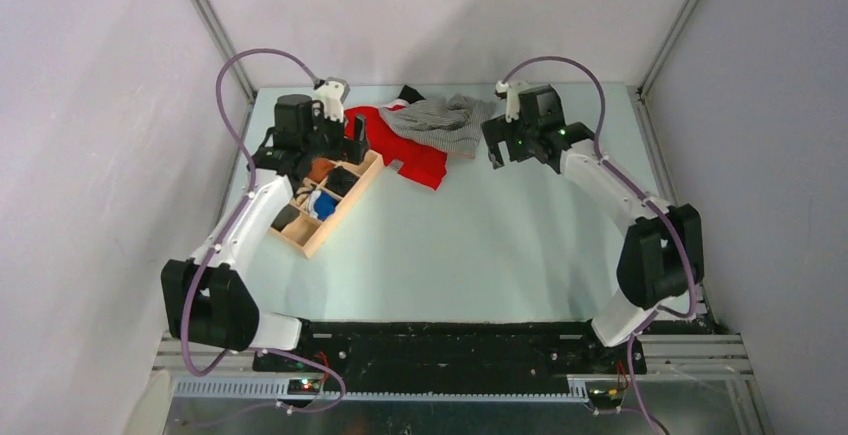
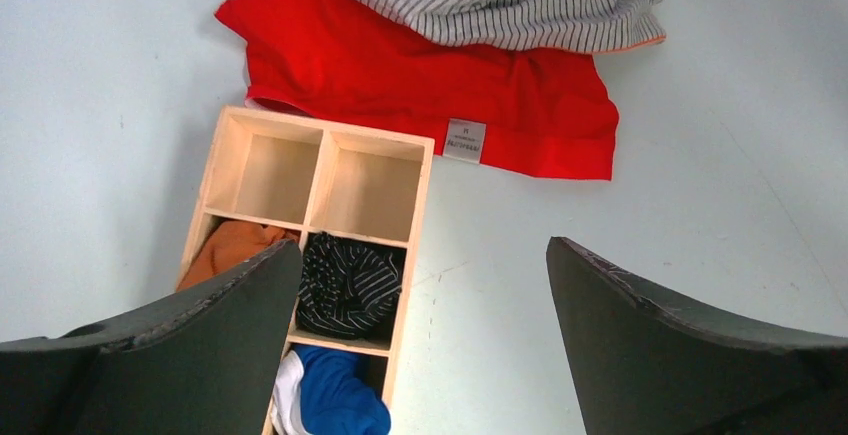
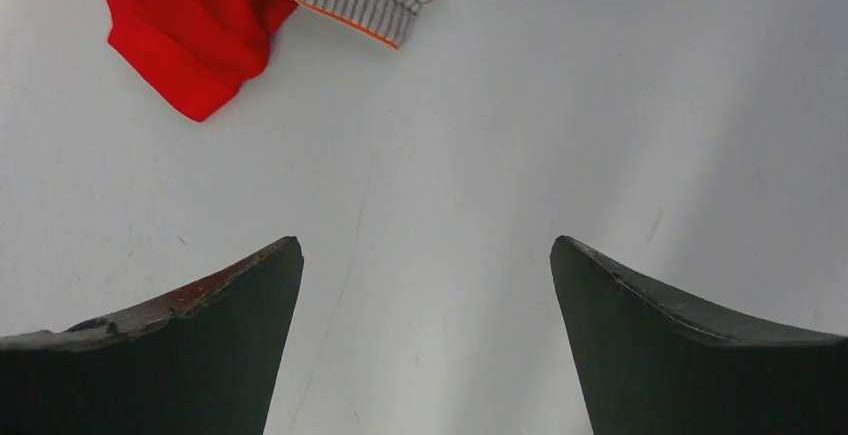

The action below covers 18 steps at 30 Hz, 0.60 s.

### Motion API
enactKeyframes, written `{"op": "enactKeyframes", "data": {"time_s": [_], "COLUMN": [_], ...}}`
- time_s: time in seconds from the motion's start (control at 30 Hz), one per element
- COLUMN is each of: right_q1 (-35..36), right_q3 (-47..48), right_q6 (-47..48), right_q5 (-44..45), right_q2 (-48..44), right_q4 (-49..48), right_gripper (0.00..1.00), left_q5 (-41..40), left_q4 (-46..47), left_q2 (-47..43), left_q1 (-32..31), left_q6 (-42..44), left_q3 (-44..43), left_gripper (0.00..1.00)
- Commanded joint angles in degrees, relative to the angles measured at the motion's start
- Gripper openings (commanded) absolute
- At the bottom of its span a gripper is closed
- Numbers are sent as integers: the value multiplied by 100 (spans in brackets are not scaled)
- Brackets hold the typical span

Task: Roll the underwear
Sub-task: Move the underwear to the center of the board.

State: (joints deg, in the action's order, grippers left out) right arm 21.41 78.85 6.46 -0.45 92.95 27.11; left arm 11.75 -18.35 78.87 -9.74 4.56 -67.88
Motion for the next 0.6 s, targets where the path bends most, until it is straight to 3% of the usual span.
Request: {"op": "enactKeyframes", "data": {"time_s": [0.0, 0.07, 0.3, 0.57], "right_q1": [152, 191, 275, 443], "right_q3": [760, 1173, 2712, 3174], "right_q6": [-56, 427, 1222, 1614], "right_q5": [-422, -880, -954, -1108], "right_q2": [601, 1040, 2654, 3234], "right_q4": [-227, 4, 346, 281], "right_gripper": [99, 93, 67, 58], "left_q5": [73, 74, 30, 78], "left_q4": [143, 82, -19, 17], "left_q2": [-222, -317, -715, -961], "left_q1": [-59, -67, -63, -64], "left_q6": [53, 87, 226, 242], "left_q3": [206, 300, 743, 1011], "left_gripper": [99, 99, 99, 99]}}
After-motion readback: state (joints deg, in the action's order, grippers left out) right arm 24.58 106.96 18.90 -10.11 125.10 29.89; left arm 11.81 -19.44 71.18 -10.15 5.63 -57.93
